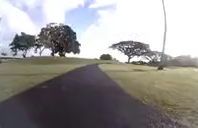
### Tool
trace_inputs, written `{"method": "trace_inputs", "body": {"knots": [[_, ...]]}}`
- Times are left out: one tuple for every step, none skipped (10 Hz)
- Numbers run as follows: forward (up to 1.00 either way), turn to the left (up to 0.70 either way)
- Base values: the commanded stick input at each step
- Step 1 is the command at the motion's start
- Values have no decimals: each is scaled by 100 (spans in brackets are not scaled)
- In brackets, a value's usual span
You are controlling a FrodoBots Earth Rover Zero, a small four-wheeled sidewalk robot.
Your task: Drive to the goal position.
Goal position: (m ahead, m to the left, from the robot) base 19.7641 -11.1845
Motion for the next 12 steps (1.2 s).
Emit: {"method": "trace_inputs", "body": {"knots": [[60, 15], [60, 15], [60, 0], [60, 0], [60, 0], [60, 0], [60, 0], [60, 0], [60, 0], [60, 0], [60, 0], [60, 0]]}}
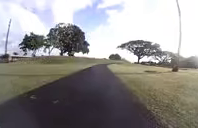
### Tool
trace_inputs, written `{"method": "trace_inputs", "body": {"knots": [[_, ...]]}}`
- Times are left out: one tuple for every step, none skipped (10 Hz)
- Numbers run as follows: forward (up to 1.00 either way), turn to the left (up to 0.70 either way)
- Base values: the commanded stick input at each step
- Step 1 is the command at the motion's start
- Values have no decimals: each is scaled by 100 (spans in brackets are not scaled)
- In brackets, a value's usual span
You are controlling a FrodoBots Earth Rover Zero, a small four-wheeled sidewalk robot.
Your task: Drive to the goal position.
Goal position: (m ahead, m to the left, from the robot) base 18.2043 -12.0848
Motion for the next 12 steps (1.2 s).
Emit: {"method": "trace_inputs", "body": {"knots": [[60, 0], [60, 0], [60, 0], [60, 0], [60, 0], [60, 0], [60, 0], [60, 0], [60, 0], [60, 0], [60, 0], [60, 0]]}}
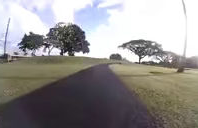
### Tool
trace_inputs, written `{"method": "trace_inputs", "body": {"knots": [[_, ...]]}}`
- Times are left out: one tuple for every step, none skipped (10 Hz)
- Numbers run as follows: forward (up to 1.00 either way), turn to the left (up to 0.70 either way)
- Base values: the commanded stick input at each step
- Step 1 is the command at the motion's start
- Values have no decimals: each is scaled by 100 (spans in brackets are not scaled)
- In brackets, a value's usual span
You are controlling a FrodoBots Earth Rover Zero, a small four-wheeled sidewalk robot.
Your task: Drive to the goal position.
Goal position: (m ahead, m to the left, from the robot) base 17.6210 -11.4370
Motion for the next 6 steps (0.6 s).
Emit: {"method": "trace_inputs", "body": {"knots": [[60, 0], [60, 0], [60, 0], [60, 0], [60, 0], [60, 0]]}}
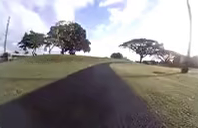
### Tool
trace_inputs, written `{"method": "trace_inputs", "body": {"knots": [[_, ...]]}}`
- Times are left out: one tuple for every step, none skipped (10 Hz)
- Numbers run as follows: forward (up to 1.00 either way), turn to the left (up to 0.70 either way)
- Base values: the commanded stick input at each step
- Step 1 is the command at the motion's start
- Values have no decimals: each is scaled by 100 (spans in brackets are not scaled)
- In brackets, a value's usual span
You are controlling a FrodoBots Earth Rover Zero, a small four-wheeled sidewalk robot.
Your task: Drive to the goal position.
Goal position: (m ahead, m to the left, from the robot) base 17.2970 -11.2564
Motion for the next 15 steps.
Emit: {"method": "trace_inputs", "body": {"knots": [[60, 0], [60, 0], [60, 0], [60, 0], [60, 0], [60, 0], [60, 0], [60, 0], [60, 0], [60, 0], [60, 0], [60, 0], [60, 0], [60, 0], [60, 0]]}}
